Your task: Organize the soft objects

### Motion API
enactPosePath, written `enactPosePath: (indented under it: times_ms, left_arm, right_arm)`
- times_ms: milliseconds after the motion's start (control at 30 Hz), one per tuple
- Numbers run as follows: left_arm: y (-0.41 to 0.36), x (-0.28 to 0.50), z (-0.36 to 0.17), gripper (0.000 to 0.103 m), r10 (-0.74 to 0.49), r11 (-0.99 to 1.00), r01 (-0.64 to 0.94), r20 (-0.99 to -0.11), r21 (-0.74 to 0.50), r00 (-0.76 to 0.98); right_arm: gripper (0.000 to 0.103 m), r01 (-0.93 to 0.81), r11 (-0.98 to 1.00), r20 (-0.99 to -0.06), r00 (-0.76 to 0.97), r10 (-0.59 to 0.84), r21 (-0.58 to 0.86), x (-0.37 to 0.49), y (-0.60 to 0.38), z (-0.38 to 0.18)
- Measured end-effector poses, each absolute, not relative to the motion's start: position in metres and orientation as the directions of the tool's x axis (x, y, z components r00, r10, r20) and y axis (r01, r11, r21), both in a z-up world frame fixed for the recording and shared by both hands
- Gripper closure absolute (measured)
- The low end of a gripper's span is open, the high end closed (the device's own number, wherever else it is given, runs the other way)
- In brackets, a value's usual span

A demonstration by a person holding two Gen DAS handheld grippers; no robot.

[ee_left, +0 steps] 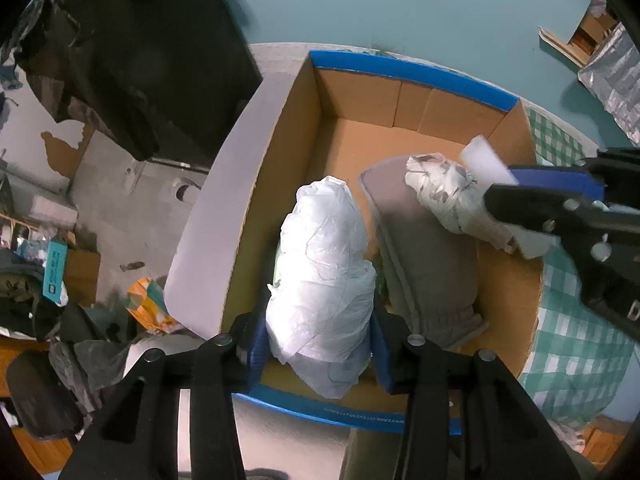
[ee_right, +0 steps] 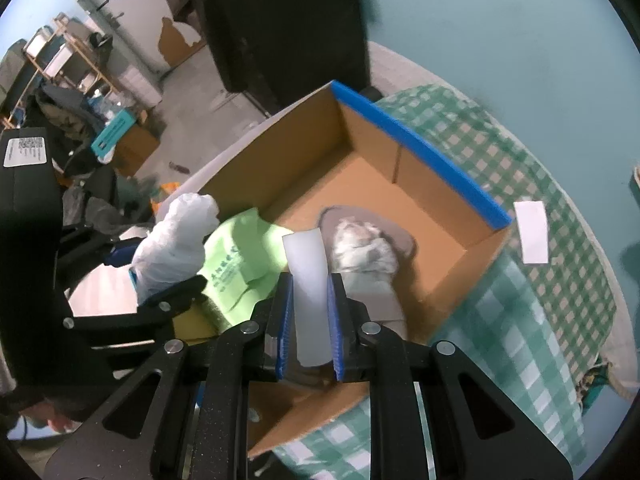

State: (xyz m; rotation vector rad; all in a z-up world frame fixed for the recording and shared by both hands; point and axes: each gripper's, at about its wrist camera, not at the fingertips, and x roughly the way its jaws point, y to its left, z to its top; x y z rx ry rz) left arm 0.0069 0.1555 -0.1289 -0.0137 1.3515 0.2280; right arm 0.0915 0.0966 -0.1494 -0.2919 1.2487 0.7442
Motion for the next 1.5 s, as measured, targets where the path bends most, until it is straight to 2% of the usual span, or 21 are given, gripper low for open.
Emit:
enactPosePath:
  times_ms: [33, 133, 233, 333, 433, 533, 667, 800, 867, 933, 1500]
  left_arm:
    - [0.156, 0.007, -0.129, 0.054, 0.151, 0.978, -0.173, -0.969, 0.117, 0.196]
    - [0.158, 0.005, -0.131, 0.043, 0.139, 0.979, -0.173, -0.971, 0.106, 0.194]
    - [0.159, 0.004, -0.130, 0.041, 0.142, 0.978, -0.181, -0.971, 0.106, 0.194]
    - [0.161, 0.001, -0.128, 0.034, 0.148, 0.975, -0.196, -0.968, 0.109, 0.201]
    - [0.163, -0.002, -0.126, 0.034, 0.139, 0.973, -0.209, -0.969, 0.096, 0.202]
    - [0.164, -0.006, -0.120, 0.031, 0.136, 0.972, -0.218, -0.967, 0.088, 0.215]
    - [0.161, -0.013, -0.106, 0.028, 0.149, 0.970, -0.227, -0.958, 0.092, 0.245]
    - [0.159, -0.019, -0.088, 0.027, 0.154, 0.967, -0.240, -0.948, 0.087, 0.277]
    - [0.156, -0.021, -0.079, 0.025, 0.153, 0.966, -0.245, -0.944, 0.080, 0.294]
    - [0.153, -0.024, -0.069, 0.018, 0.150, 0.967, -0.243, -0.936, 0.072, 0.318]
    - [0.118, -0.036, 0.006, 0.017, 0.170, 0.977, -0.195, -0.862, 0.085, 0.477]
  right_arm:
    - [0.081, -0.651, 0.733, -0.929, 0.116, 0.352, 0.196, 0.091, 0.099, -0.150]
    - [0.078, -0.652, 0.733, -0.933, 0.110, 0.343, 0.193, 0.088, 0.104, -0.153]
    - [0.068, -0.651, 0.734, -0.931, 0.116, 0.345, 0.191, 0.086, 0.105, -0.150]
    - [0.064, -0.652, 0.736, -0.929, 0.127, 0.346, 0.185, 0.085, 0.103, -0.145]
    - [0.062, -0.647, 0.740, -0.925, 0.141, 0.354, 0.184, 0.083, 0.099, -0.138]
    - [0.053, -0.639, 0.749, -0.921, 0.161, 0.354, 0.176, 0.081, 0.093, -0.130]
    - [0.052, -0.627, 0.762, -0.914, 0.195, 0.357, 0.163, 0.078, 0.084, -0.116]
    - [0.044, -0.600, 0.786, -0.905, 0.238, 0.353, 0.149, 0.075, 0.072, -0.100]
    - [0.043, -0.576, 0.810, -0.902, 0.285, 0.325, 0.111, 0.073, 0.065, -0.091]
    - [0.041, -0.560, 0.824, -0.897, 0.314, 0.311, 0.089, 0.072, 0.059, -0.085]
    - [0.038, -0.467, 0.882, -0.836, 0.456, 0.306, 0.068, 0.049, 0.010, -0.015]
